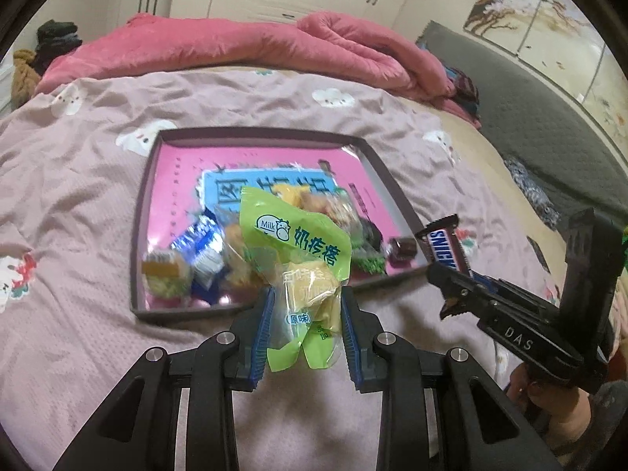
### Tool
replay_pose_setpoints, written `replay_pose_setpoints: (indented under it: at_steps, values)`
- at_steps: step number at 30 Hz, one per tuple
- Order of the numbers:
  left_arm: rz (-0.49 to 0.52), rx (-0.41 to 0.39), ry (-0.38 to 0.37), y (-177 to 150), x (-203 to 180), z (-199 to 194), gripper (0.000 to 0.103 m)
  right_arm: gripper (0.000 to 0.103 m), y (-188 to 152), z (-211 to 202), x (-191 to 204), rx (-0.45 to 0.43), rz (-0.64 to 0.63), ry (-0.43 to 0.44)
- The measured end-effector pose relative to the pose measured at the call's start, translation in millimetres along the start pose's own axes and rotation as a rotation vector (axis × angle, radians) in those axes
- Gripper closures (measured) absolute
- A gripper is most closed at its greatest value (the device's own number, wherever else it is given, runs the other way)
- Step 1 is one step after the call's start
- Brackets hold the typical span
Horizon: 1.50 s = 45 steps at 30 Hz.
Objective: Organize snacks
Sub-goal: 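Carry the green packet and Snickers bar over the pink tray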
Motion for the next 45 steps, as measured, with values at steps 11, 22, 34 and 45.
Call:
replay_pose_setpoints:
  at_steps: [11, 22, 34, 45]
  values:
    - [-0.02, -0.046, 0.025, 31, 2, 12, 0.07, 0.086, 30, 10, -13, -0.05, 0.03, -0.027]
    - [-0.01, -0.036, 0.034, 40, -5, 33, 0.07, 0.086, 40, 29, -14, -0.041, 0.028, -0.039]
    - [-0.006, -0.008, 0.05, 38, -6, 54, 0.07, 0.086, 30, 48, -19, 0.004, 0.054, -0.031]
    - [-0.006, 0.005, 0.05, 36, -7, 60, 0.07, 0.085, 25, 56, -22, 0.021, 0.067, -0.035]
Point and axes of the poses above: each gripper's, at about its wrist camera, not at the fingertips, and z roughly the way its jaws point, x to its left, y to its top, the point moved 10 cm from there along z, roughly the way its jaws point, and after that the axes turned 13 degrees about -z, right-handed, at the moved point
